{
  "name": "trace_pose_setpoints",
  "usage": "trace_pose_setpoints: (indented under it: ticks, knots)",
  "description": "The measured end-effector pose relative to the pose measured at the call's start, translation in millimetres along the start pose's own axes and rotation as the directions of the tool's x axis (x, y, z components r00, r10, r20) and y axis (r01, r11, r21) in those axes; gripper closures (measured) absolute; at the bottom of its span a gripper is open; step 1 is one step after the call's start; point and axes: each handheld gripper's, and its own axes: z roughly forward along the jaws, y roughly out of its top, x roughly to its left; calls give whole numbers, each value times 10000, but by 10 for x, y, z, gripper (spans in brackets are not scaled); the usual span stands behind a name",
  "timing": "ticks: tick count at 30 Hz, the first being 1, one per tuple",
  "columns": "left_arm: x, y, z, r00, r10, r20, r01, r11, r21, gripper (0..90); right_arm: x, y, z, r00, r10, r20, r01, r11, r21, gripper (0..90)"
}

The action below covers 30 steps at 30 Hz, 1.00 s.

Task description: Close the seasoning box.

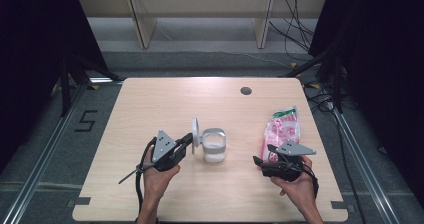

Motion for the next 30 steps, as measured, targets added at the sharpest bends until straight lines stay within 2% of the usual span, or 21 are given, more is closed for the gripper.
trace_pose_setpoints:
  ticks: [1,3,5,6,7,9,12,13,15,19,21,25,26,30]
  knots:
    - [-8,3,2,10000,-30,7,30,10000,-4,892,28,-4,-5,9996,267,-4,-267,9996,92,314]
    - [-21,13,8,10000,-15,44,15,10000,-6,892,22,-7,7,9998,168,-131,-167,9998,50,310]
    - [-33,25,15,9999,89,81,-89,10000,-8,892,25,-9,1,9999,109,-27,-109,9999,67,310]
    - [-44,26,18,10000,0,78,0,10000,-7,891,11,-6,-2,10000,-38,-47,38,9999,114,311]
    - [-39,34,20,9998,182,109,-182,9998,24,891,12,-7,-3,10000,-40,-48,40,9999,123,312]
    - [-58,35,27,9999,30,108,-30,10000,-14,891,11,-8,-6,10000,-32,-89,33,9999,104,315]
    - [-64,39,47,9997,170,199,-167,9998,-132,891,12,-11,-11,10000,-61,-53,61,9999,99,317]
    - [-75,40,44,9998,143,164,-142,9999,-60,891,10,-11,-10,9999,-96,-73,96,9999,86,319]
    - [-92,43,49,9998,118,177,-118,9999,-20,891,27,-16,-12,9999,146,-36,-146,9999,51,320]
    - [-118,46,77,9994,239,265,-239,9997,0,891,30,-19,-15,10000,89,-37,-89,9999,72,320]
    - [-142,43,99,9992,151,368,-149,9999,-70,891,29,-20,-16,10000,61,-52,-60,9999,100,321]
    - [-174,47,115,9989,251,394,-254,9997,48,890,11,-19,-18,9999,-75,-117,76,9999,98,322]
    - [-186,46,118,9991,144,406,-146,9999,49,889,12,-20,-20,9999,-91,-83,92,9999,104,322]
    - [-192,51,107,9991,57,420,-59,10000,52,854,17,-24,-22,10000,17,-77,-16,10000,54,324]
